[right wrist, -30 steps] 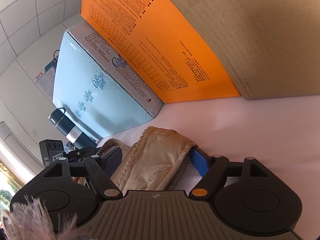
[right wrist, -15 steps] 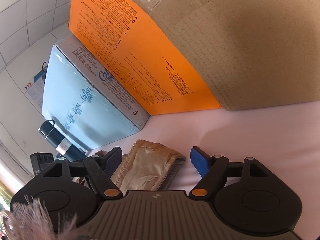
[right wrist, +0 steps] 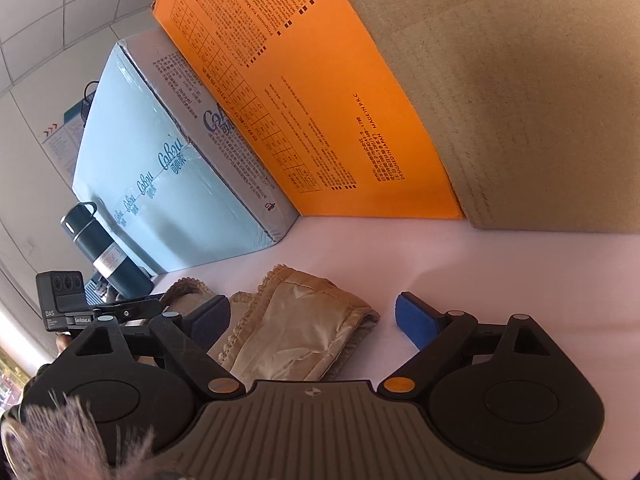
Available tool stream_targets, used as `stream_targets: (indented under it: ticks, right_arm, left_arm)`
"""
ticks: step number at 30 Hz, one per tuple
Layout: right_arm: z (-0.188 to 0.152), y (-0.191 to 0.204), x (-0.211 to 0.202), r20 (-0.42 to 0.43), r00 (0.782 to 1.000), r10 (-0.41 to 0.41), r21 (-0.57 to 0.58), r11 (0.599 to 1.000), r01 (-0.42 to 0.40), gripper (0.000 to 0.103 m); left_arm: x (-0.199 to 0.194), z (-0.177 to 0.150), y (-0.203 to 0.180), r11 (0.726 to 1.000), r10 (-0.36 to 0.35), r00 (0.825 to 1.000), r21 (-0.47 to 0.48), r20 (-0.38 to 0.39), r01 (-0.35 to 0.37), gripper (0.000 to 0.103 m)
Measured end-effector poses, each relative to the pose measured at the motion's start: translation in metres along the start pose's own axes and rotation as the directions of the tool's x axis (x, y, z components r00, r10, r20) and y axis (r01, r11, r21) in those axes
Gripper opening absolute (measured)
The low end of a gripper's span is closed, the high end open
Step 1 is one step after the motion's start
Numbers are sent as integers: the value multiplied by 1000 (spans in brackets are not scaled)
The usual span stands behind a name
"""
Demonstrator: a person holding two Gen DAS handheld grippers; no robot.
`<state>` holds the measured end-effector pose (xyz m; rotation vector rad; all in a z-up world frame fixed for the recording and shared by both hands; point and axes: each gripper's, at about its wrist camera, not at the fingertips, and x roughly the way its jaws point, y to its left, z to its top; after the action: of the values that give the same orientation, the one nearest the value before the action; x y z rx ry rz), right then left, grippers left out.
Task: Fold clothes
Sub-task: 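Grasp the jacket collar with both grippers and lift it up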
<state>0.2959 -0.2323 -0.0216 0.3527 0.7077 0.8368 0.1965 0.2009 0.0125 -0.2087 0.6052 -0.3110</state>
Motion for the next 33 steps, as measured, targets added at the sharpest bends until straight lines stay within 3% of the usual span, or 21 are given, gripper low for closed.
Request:
stream_targets:
  ticks: [2, 3, 4, 8, 15, 21, 25, 30, 33]
  right_arm:
    - [-1, 3, 2, -14, 998, -54, -13, 998, 54, 21]
    - [-1, 3, 4, -26, 998, -56, -17, 998, 55, 17]
    - [-2, 5, 4, -31, 998, -53, -29, 998, 52, 15]
    - [-3, 6, 4, -31, 998, -50, -44, 998, 48, 13]
    - [-4, 10, 2, -17, 999, -34, -66, 997, 33, 13]
    - [-6, 16, -4, 20, 1000, -10, -95, 995, 12, 13]
    - [-8, 23, -14, 54, 998, 17, -111, 994, -11, 13]
    - [-15, 40, -36, 100, 995, 13, -187, 982, 5, 13]
    - [-23, 54, -51, 113, 994, 9, -223, 975, 16, 13]
  left_arm:
    - [0, -1, -1, 1000, 4, 1000, 10, -1, -4, 37]
    - [-1, -1, -2, 1000, -1, 1000, 18, -1, 1, 28]
    - [-1, -1, -4, 1000, -2, 1000, 30, 3, 2, 26]
    - [-6, -3, -14, 996, 8, 999, 89, 33, -11, 21]
    - [-6, -7, -22, 990, 31, 997, 138, 64, -39, 20]
    - [-13, -11, -41, 960, 71, 990, 261, 124, -101, 20]
    - [-16, -16, -59, 912, 128, 978, 367, 167, -182, 20]
    - [-33, -16, -90, 806, 217, 949, 506, 228, -306, 20]
    - [-56, -9, -109, 758, 224, 935, 554, 274, -344, 20]
